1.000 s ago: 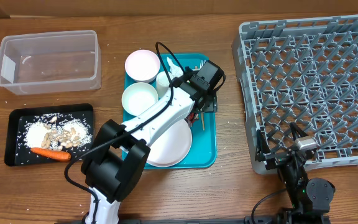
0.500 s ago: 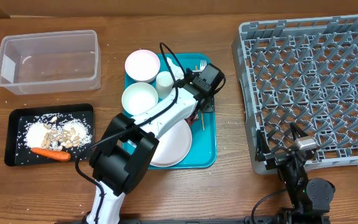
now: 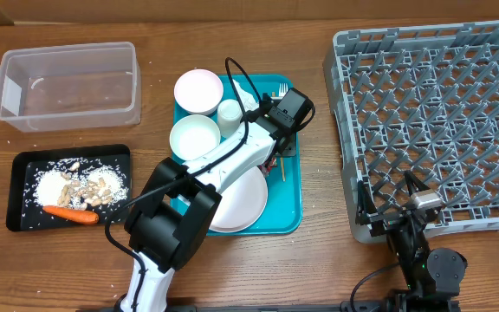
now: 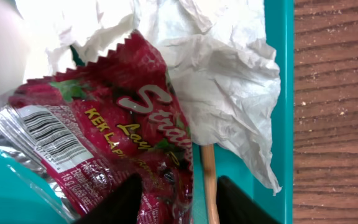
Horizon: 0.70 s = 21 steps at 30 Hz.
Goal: Sort waste into correct bins and load items into the dishwasher rack
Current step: 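Reach the left gripper to the red snack wrapper and grasp it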
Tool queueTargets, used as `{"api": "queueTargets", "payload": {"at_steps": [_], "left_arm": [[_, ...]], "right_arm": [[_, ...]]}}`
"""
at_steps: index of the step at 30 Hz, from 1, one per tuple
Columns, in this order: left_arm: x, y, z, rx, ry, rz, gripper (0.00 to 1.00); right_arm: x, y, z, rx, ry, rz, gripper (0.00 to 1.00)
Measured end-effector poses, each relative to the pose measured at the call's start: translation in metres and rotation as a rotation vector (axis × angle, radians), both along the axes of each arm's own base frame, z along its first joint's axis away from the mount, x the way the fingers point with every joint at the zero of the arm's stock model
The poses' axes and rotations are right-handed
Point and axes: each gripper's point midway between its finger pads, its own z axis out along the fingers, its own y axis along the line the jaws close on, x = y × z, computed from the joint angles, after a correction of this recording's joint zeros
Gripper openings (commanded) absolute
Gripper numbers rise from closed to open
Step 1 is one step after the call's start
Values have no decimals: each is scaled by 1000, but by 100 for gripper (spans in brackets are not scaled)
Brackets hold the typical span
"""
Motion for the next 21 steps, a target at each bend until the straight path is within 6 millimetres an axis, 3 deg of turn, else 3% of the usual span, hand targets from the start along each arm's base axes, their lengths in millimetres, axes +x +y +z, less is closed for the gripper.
{"api": "queueTargets", "payload": {"at_steps": [3, 7, 12, 17, 21], "left_arm": [[0, 0, 0, 3, -1, -6, 31], [-3, 2, -1, 17, 11, -18, 15], [-4, 4, -2, 35, 12, -48, 4], [-13, 11, 0, 85, 62, -77, 4], [-7, 6, 29, 89, 67, -79, 4]], "right_arm": [[0, 0, 0, 0, 0, 0, 100], [0, 0, 0, 0, 0, 0, 100], [0, 0, 0, 0, 0, 0, 100], [0, 0, 0, 0, 0, 0, 100], [0, 0, 0, 0, -1, 0, 100]]}}
